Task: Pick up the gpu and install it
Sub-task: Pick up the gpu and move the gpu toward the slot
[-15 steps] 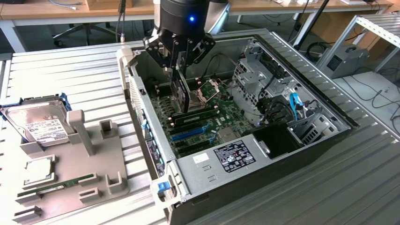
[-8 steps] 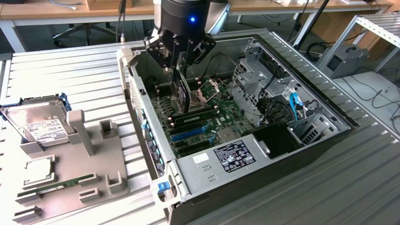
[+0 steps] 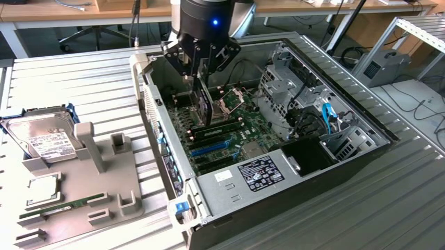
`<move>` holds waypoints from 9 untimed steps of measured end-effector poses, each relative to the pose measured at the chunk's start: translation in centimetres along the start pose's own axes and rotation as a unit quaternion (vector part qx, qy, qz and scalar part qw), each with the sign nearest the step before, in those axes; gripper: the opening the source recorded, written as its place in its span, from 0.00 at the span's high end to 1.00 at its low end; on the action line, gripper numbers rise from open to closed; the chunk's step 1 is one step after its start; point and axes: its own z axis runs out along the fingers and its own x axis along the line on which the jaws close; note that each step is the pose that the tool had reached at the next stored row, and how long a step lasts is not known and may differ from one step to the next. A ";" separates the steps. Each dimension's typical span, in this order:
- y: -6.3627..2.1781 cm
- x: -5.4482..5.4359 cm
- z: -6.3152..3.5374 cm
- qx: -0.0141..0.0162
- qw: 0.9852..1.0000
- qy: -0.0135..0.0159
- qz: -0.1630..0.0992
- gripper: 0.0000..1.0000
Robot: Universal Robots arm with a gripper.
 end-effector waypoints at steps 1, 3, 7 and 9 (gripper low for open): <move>0.00 0.0 0.01 0.000 1.000 0.000 0.000 0.74; 0.00 -0.1 0.04 0.000 1.000 0.000 0.000 0.74; 0.01 -0.2 0.11 0.000 1.000 0.000 0.000 0.74; 0.01 -0.3 0.14 0.000 1.000 0.000 0.000 0.74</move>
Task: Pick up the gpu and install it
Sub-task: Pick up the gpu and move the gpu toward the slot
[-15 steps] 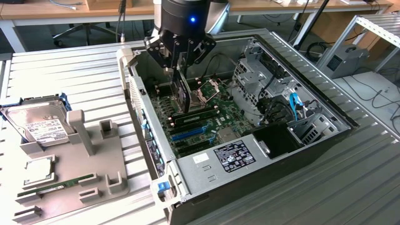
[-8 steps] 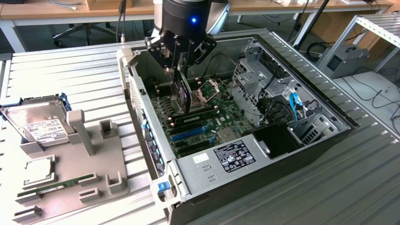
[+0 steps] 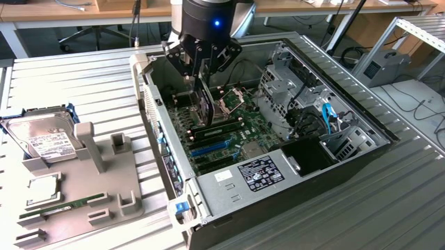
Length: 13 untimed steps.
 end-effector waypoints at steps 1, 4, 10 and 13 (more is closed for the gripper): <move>0.00 0.0 0.02 0.000 1.000 0.000 0.000 0.74; 0.01 -0.1 0.06 0.000 1.000 0.000 0.000 0.74; 0.02 -0.4 0.18 0.000 1.000 0.000 0.000 0.74; 0.04 -0.7 0.24 0.000 1.000 0.000 0.000 0.74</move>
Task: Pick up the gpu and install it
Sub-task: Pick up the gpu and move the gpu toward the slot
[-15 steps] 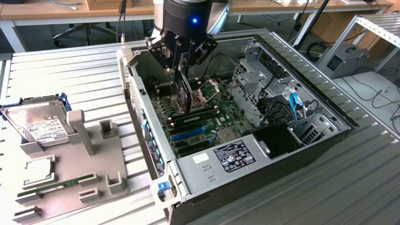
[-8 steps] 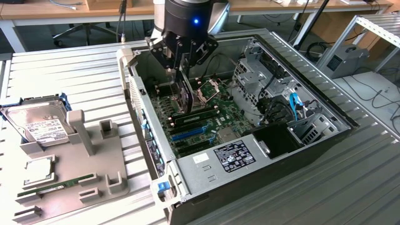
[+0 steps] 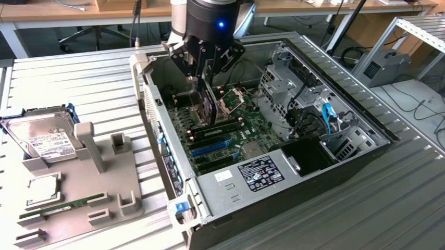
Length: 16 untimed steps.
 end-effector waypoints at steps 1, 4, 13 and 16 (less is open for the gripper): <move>0.00 -0.1 0.02 0.000 1.000 0.000 0.000 0.74; 0.02 -0.4 0.11 0.000 1.000 0.000 0.000 0.74; 0.04 -0.8 0.30 0.000 1.000 0.000 0.000 0.74; 0.05 -1.0 0.36 0.000 1.000 0.000 0.000 0.74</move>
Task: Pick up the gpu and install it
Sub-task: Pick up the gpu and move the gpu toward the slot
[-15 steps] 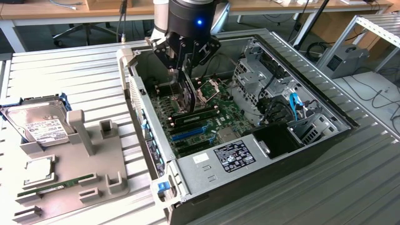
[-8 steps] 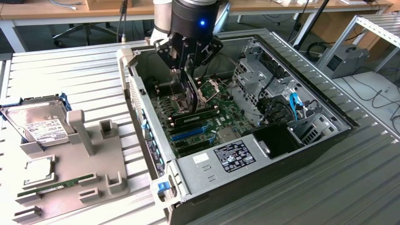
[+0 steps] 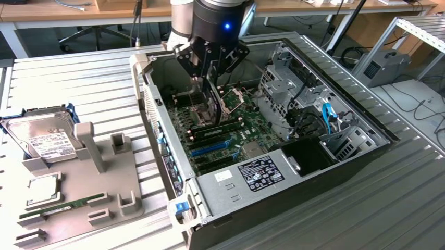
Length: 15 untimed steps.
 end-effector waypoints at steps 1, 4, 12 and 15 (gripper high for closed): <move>0.00 0.0 0.02 0.000 1.000 0.000 0.000 0.74; 0.00 -0.1 0.06 0.000 1.000 0.000 0.000 0.74; 0.01 -0.4 0.23 0.000 1.000 0.000 0.000 0.74; 0.01 -0.4 0.28 0.000 1.000 0.000 0.000 0.74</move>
